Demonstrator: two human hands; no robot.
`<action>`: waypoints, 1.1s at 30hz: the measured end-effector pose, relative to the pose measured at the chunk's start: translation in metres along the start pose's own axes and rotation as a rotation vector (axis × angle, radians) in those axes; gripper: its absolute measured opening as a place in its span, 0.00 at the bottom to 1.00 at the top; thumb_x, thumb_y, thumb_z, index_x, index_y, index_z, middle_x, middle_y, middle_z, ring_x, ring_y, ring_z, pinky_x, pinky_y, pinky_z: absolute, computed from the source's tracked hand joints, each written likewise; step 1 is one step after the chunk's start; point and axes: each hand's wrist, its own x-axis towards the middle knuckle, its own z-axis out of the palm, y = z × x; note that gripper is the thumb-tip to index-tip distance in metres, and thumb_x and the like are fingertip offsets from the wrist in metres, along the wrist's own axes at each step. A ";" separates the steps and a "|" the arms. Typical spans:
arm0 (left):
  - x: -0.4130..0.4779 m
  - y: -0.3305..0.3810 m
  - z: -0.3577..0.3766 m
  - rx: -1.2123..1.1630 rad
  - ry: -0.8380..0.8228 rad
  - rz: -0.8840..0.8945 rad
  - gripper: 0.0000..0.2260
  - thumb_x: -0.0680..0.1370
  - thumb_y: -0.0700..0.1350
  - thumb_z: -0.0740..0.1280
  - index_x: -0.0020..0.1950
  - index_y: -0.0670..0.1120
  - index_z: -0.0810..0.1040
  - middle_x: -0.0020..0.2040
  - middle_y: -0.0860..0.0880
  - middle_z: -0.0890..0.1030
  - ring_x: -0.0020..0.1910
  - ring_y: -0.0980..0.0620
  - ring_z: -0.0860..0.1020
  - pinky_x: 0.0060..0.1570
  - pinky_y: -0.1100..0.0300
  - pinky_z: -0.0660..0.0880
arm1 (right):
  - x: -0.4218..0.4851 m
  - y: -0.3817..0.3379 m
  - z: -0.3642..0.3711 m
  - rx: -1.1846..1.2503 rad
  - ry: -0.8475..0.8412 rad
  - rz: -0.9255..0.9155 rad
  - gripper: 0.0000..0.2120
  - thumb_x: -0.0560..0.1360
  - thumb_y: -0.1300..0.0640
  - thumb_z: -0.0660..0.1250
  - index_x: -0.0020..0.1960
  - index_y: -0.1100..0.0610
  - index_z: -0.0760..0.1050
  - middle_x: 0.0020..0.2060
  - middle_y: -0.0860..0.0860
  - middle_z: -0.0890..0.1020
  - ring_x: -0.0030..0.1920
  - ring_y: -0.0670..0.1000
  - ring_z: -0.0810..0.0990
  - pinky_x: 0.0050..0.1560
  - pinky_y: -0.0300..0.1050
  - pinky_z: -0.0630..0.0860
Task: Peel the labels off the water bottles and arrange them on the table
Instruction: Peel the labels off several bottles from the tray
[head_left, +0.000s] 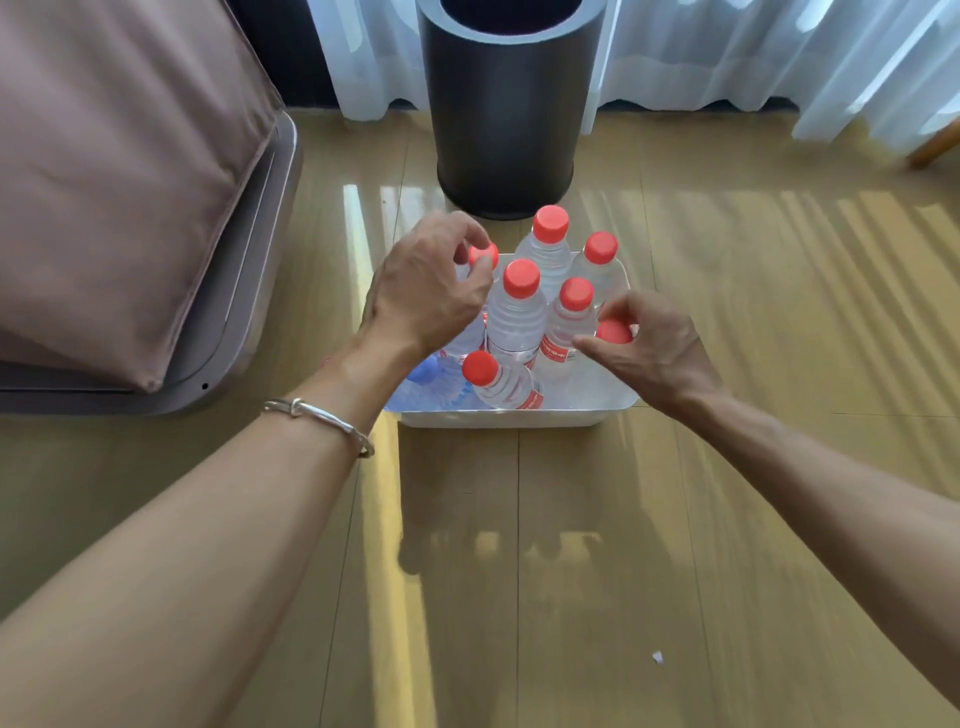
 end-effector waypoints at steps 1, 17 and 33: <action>0.000 0.001 -0.001 0.003 -0.025 0.001 0.06 0.78 0.44 0.67 0.52 0.43 0.79 0.41 0.52 0.74 0.39 0.54 0.72 0.35 0.72 0.63 | 0.002 0.000 -0.001 0.010 0.000 0.018 0.12 0.72 0.53 0.75 0.43 0.61 0.76 0.38 0.54 0.81 0.42 0.56 0.81 0.45 0.52 0.78; -0.011 0.002 0.000 0.003 -0.224 -0.007 0.13 0.80 0.48 0.66 0.62 0.45 0.77 0.46 0.52 0.77 0.43 0.52 0.75 0.44 0.59 0.73 | 0.026 -0.012 0.006 -0.024 -0.135 0.035 0.26 0.76 0.50 0.70 0.71 0.53 0.67 0.63 0.54 0.75 0.59 0.54 0.76 0.56 0.51 0.74; 0.015 0.038 -0.013 -0.358 -0.361 -0.062 0.31 0.75 0.51 0.73 0.75 0.51 0.66 0.60 0.53 0.76 0.60 0.56 0.75 0.55 0.70 0.72 | 0.052 -0.100 -0.057 0.285 0.301 -0.234 0.11 0.80 0.45 0.63 0.54 0.52 0.70 0.44 0.44 0.75 0.47 0.44 0.77 0.46 0.33 0.75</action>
